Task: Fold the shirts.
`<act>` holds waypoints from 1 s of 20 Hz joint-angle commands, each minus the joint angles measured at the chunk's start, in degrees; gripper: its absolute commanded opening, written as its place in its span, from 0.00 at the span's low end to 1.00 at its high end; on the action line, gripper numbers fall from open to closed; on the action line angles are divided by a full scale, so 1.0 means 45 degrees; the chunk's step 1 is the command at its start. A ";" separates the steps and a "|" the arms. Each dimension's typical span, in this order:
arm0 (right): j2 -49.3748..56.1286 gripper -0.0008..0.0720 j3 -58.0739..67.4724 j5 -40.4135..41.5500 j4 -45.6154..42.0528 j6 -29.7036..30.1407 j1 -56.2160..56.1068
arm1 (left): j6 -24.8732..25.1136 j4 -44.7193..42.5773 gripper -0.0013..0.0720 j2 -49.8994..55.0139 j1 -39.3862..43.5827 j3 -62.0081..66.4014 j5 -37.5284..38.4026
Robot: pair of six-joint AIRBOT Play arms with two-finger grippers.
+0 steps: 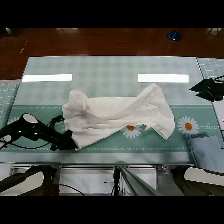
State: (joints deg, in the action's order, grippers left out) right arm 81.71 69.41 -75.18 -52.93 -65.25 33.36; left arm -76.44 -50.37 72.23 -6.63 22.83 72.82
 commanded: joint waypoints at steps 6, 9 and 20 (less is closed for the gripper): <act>0.1205 0.85 -0.0073 -0.0685 -0.0729 0.0243 0.0005 | 0.0505 -0.0005 0.06 -0.0525 0.0131 0.0345 0.0053; 0.2448 0.85 -0.0073 -0.0971 0.0335 0.0753 -0.0005 | 0.0554 -0.0005 0.06 -0.0568 0.0131 0.0345 0.0058; 0.4104 0.83 -0.0073 -0.1812 0.0262 0.0986 -0.2283 | 0.0641 -0.0005 0.06 -0.0568 0.0131 0.0345 0.0073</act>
State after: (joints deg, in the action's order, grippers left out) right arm 99.24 69.10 -83.18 -49.67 -60.62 27.09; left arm -73.58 -50.46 69.71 -6.07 24.34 72.90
